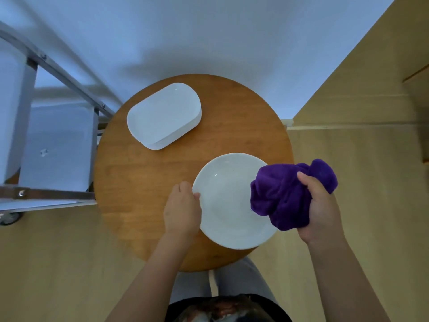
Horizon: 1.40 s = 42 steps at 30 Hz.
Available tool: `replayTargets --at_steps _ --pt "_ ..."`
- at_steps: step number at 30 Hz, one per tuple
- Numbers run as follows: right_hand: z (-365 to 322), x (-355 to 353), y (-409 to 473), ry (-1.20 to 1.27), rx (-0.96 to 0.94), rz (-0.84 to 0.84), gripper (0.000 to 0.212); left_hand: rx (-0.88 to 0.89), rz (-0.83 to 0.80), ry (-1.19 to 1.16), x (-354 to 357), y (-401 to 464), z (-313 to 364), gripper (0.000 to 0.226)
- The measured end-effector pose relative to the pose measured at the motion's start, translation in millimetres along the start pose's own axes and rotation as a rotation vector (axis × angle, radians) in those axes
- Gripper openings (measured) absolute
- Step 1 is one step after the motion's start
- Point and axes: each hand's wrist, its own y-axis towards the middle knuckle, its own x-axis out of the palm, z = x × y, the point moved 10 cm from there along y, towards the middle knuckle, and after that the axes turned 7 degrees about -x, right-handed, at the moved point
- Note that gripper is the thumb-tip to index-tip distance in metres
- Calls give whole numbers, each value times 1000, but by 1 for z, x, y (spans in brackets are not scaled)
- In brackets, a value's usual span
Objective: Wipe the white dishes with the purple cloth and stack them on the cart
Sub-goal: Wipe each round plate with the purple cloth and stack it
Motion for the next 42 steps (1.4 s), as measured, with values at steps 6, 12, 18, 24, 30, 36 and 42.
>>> replayTargets --at_steps 6,12,18,24,30,36,42 --pt "-25 -24 8 -134 -109 61 3 -88 -106 -308 3 0 1 7" --pt "-34 -42 10 -168 -184 113 14 -161 -183 -599 11 -4 0 28" --pt "-37 -43 3 0 -268 82 22 -263 -338 -884 23 -17 10 40" --pt "-23 -28 -12 -119 -252 40 30 -345 -494 -1082 34 -24 9 51" --pt "3 27 -27 -698 -247 -405 24 -499 -518 -1345 35 -31 3 62" --pt "15 38 -28 -999 -298 -448 76 -477 -524 -1441 28 -29 7 53" --pt "4 55 -23 -1600 -580 -70 81 -366 -547 -1441 33 -44 24 60"
